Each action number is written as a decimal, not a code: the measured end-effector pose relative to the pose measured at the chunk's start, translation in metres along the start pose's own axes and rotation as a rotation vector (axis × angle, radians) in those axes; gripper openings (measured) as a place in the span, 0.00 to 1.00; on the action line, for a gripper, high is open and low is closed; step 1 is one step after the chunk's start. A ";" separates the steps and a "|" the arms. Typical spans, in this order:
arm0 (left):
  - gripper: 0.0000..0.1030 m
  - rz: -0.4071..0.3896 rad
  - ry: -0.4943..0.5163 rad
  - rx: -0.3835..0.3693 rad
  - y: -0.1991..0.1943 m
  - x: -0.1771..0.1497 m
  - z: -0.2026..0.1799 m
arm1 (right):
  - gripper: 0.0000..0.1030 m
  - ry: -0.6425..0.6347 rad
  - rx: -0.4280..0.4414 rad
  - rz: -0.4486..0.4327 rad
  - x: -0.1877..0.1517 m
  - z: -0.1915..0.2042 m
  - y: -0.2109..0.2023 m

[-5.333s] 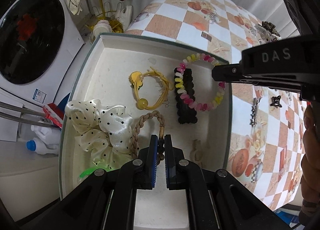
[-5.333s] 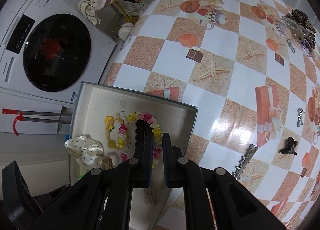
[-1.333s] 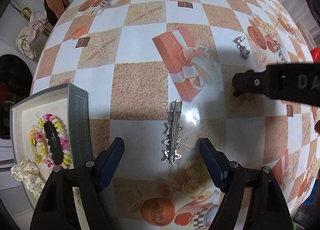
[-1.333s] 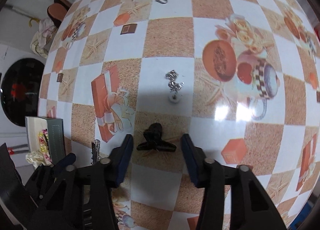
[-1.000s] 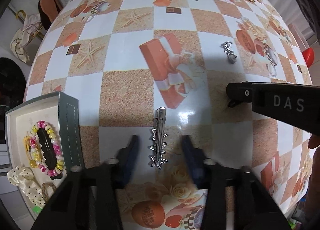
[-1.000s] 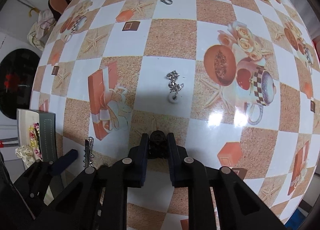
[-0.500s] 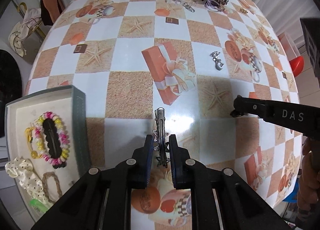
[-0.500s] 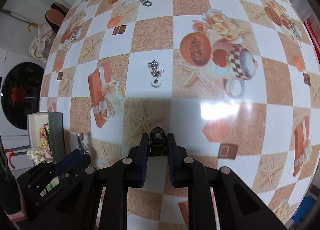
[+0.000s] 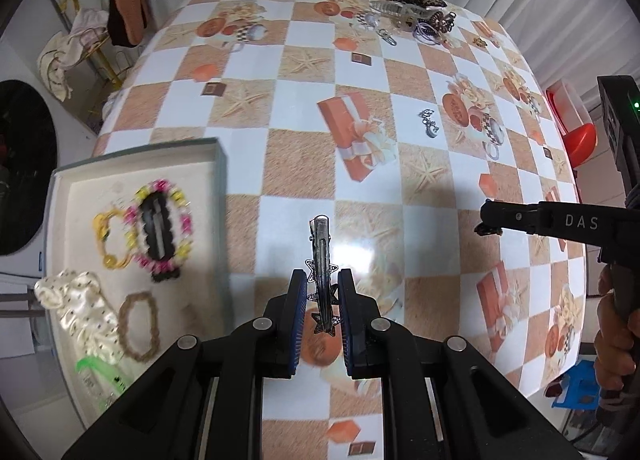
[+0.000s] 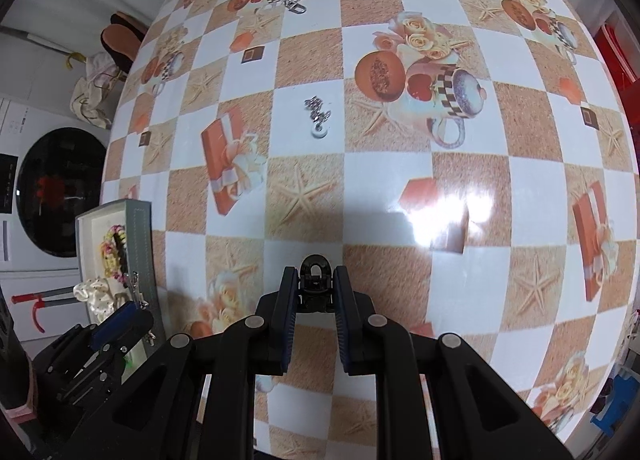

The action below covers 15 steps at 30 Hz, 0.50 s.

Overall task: Organize jewelry
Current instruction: 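Carry the silver clip and black claw clip into the tray and open both tools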

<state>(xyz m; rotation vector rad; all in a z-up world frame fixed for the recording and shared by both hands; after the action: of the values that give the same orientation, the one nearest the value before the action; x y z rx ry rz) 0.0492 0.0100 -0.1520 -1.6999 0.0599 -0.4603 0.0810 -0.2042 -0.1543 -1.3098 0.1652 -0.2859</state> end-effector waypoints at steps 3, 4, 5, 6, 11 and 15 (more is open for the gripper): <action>0.20 -0.002 -0.018 0.004 -0.007 -0.009 0.009 | 0.18 -0.008 0.003 0.001 -0.007 0.006 -0.004; 0.20 -0.003 -0.024 0.005 -0.009 -0.012 0.012 | 0.18 -0.014 0.003 0.001 -0.010 0.010 -0.005; 0.20 -0.003 -0.032 0.006 -0.012 -0.017 0.016 | 0.18 -0.020 0.004 0.002 -0.012 0.013 -0.006; 0.20 -0.004 -0.038 0.007 -0.014 -0.020 0.019 | 0.18 -0.024 0.005 0.002 -0.014 0.015 -0.007; 0.20 -0.008 -0.080 0.012 -0.025 -0.040 0.036 | 0.18 -0.063 0.010 0.012 -0.026 0.034 -0.009; 0.20 -0.003 -0.120 0.018 -0.031 -0.060 0.053 | 0.18 -0.106 0.017 0.028 -0.040 0.058 -0.007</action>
<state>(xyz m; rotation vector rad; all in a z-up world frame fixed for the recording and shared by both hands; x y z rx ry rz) 0.0050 0.0833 -0.1445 -1.7066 -0.0336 -0.3596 0.0585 -0.1406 -0.1346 -1.3014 0.0907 -0.1931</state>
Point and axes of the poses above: each gripper's, at about its wrist camera, not at the fingertips, and y roughly the way its jaws point, z to its left, x to its top, the point moved 6 cm from there along y, roughly the way its jaws point, and after that the axes turned 9 degrees about y, right-handed, at the moved point
